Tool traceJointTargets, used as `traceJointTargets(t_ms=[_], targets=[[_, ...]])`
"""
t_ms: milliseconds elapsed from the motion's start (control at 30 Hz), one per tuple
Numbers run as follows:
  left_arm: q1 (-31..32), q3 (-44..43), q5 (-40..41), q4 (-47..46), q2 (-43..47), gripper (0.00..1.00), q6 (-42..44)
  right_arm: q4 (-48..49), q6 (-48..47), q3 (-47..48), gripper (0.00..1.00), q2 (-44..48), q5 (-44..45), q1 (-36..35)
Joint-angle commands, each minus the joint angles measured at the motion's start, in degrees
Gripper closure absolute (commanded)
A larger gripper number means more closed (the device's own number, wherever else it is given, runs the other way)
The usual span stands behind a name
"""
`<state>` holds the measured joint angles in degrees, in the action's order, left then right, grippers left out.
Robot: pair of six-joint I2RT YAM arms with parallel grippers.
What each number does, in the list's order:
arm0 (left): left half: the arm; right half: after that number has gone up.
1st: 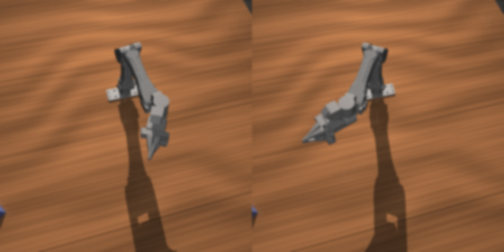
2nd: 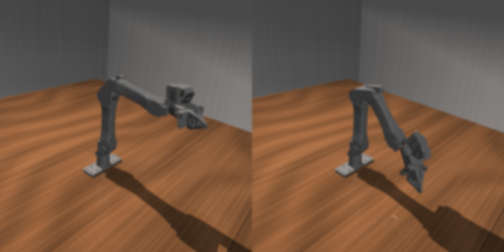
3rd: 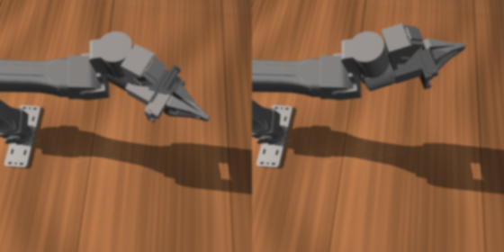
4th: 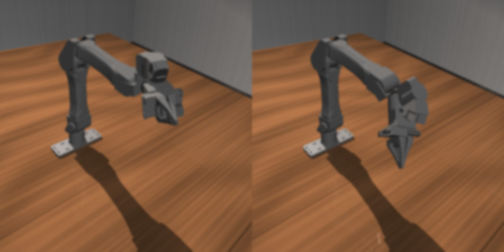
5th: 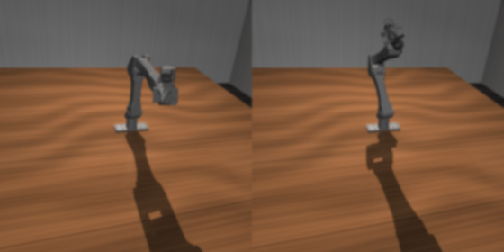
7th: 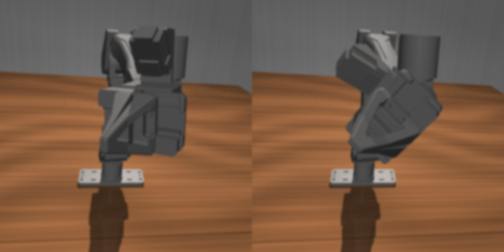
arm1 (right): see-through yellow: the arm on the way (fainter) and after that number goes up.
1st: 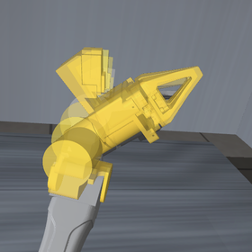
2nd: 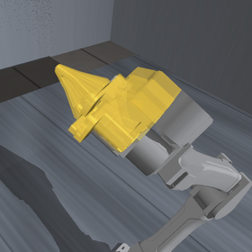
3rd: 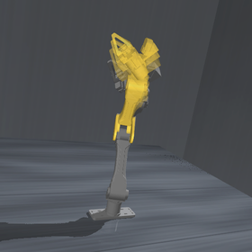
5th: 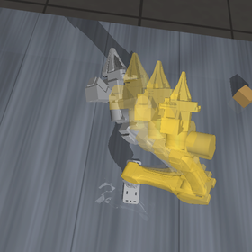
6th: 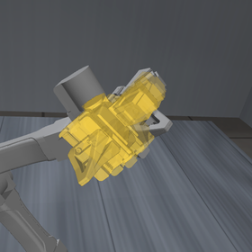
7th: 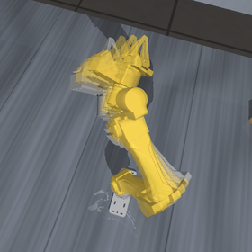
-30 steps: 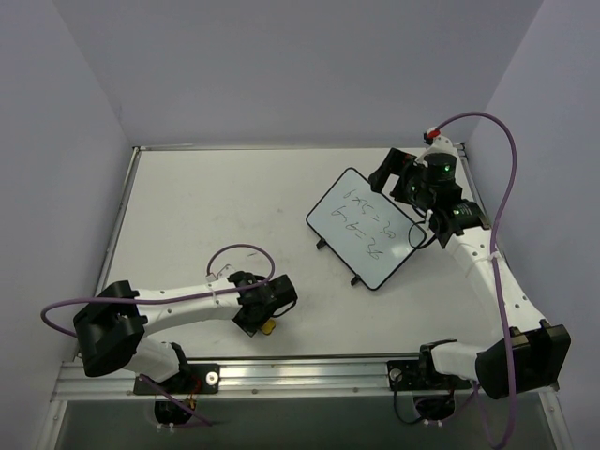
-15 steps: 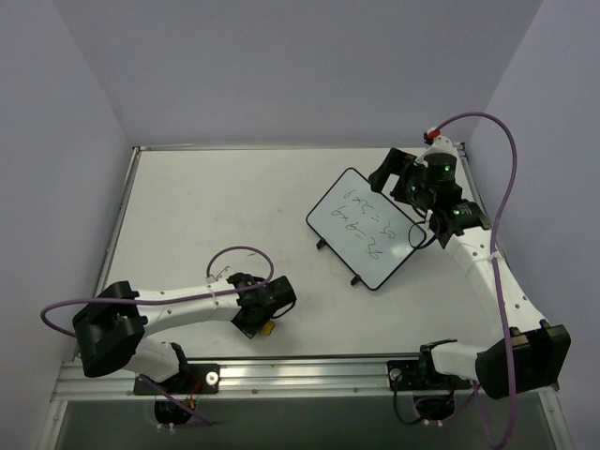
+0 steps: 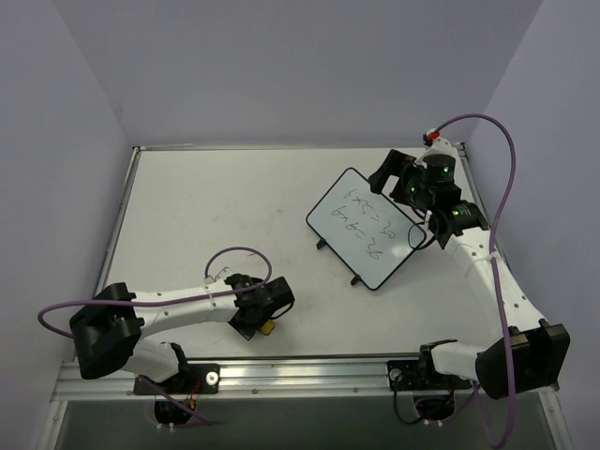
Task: Erase the whiteboard
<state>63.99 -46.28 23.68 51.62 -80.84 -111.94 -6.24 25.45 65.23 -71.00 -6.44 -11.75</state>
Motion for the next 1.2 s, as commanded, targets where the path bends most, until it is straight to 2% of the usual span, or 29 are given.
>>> traceJointTargets(t_ms=[0,67,300,367,800,1167], targets=[[0.09,-0.21,0.22,0.15,1.74,0.26,-0.03,2.02,0.04,0.16,0.0,0.43,-0.24,-0.56],[0.09,-0.91,0.49,0.76,1.82,0.21,0.23,2.02,0.04,0.24,0.0,0.34,-0.33,-0.56],[-0.18,-0.74,0.31,0.51,1.38,0.22,0.15,1.85,-0.14,0.25,0.0,0.25,-0.15,-0.64],[-0.27,-0.65,0.14,0.16,0.95,0.25,-0.12,1.76,-0.23,0.33,0.0,0.25,-0.07,-0.64],[-0.62,-0.3,-0.48,-1.34,-0.9,0.29,-0.56,1.67,-0.49,-0.02,0.0,0.34,0.11,-0.64],[-1.32,0.84,-0.57,-2.57,-0.55,0.36,-0.3,1.76,-0.4,-0.63,0.0,0.16,0.02,-0.64]])
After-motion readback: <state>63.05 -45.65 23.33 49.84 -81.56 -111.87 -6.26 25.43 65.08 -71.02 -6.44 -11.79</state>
